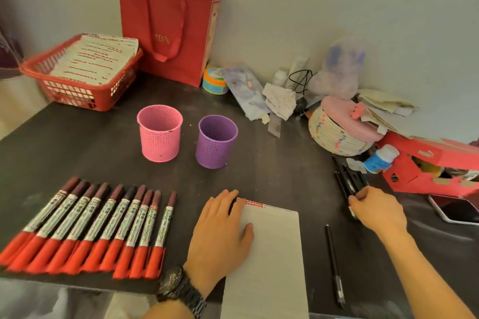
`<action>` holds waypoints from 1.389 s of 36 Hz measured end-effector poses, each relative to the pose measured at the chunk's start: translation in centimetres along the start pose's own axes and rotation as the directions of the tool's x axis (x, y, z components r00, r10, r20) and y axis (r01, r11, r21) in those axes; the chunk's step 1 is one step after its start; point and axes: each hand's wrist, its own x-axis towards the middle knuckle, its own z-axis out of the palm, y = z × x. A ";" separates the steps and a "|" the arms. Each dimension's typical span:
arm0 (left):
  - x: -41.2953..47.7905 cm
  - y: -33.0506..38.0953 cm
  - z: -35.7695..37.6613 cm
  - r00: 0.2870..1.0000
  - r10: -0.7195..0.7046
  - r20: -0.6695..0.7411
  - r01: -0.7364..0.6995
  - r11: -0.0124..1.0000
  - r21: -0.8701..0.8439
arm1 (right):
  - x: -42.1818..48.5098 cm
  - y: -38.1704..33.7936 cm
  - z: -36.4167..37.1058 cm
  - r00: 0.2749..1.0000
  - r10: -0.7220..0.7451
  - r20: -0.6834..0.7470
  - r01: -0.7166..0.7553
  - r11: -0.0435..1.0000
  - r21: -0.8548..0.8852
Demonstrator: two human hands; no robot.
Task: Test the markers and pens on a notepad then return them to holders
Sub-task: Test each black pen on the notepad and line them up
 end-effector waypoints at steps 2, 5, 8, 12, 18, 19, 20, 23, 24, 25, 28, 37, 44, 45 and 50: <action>0.0 -0.1 0.1 1.000 0.003 -0.008 -0.003 1.000 -0.004 | -0.5 0.0 -0.3 0.999 -0.011 -0.034 0.014 0.996 0.092; 0.0 -0.2 0.3 1.000 0.001 -0.025 -0.001 1.000 -0.027 | -2.4 -0.4 -0.6 0.996 -0.045 -0.071 0.066 0.940 0.335; 0.0 -0.3 0.5 0.998 -0.011 -0.054 0.006 0.997 -0.076 | -5.7 -1.9 -0.4 0.997 -0.065 -0.051 0.083 0.720 0.689; 0.1 -0.3 0.0 0.993 -0.063 -0.098 0.036 0.965 -0.258 | -11.2 -4.1 0.3 0.984 -0.176 0.032 0.042 0.404 0.914; -0.6 0.2 -1.2 0.996 -0.014 -0.093 -0.027 0.906 -0.422 | -18.6 -7.5 2.5 0.951 -0.304 0.051 -0.006 0.148 0.989; -0.7 0.4 -1.4 0.996 0.009 -0.088 -0.046 0.898 -0.438 | -19.5 -8.1 2.9 0.947 -0.316 0.063 -0.021 0.135 0.991; -0.9 0.6 -1.5 0.996 0.029 -0.079 -0.062 0.888 -0.455 | -20.2 -8.7 3.4 0.941 -0.327 0.083 -0.040 0.136 0.990; -1.5 1.2 -1.6 0.994 0.099 -0.040 -0.106 0.872 -0.477 | -21.3 -9.7 4.7 0.939 -0.322 0.117 -0.067 0.163 0.984; -1.6 1.2 -1.5 0.993 0.116 -0.028 -0.116 0.873 -0.474 | -21.3 -9.8 5.1 0.940 -0.321 0.117 -0.067 0.163 0.984; -1.7 1.2 -1.4 0.992 0.121 -0.021 -0.117 0.875 -0.470 | -21.3 -9.9 5.3 0.937 -0.329 0.118 -0.069 0.157 0.985; -1.7 1.0 -1.0 0.993 0.100 -0.062 -0.117 0.890 -0.440 | -20.8 -9.8 5.6 0.927 -0.351 0.131 -0.098 0.113 0.989; -1.7 1.1 -0.7 0.979 0.202 -0.031 -0.204 0.952 -0.227 | -19.2 -9.5 5.5 0.946 -0.324 0.032 -0.012 0.063 0.998; -1.9 1.5 -0.6 0.967 0.236 -0.093 -0.244 0.966 -0.086 | -19.3 -9.1 6.5 0.948 -0.318 -0.003 0.018 0.044 0.999; -1.9 1.6 -0.6 0.965 0.234 -0.118 -0.243 0.967 -0.071 | -19.3 -9.0 6.6 0.948 -0.319 -0.003 0.015 0.037 0.999; -2.0 1.5 -0.4 0.954 0.241 -0.179 -0.248 0.969 -0.016 | -19.2 -8.9 6.9 0.945 -0.326 -0.002 0.017 0.045 0.999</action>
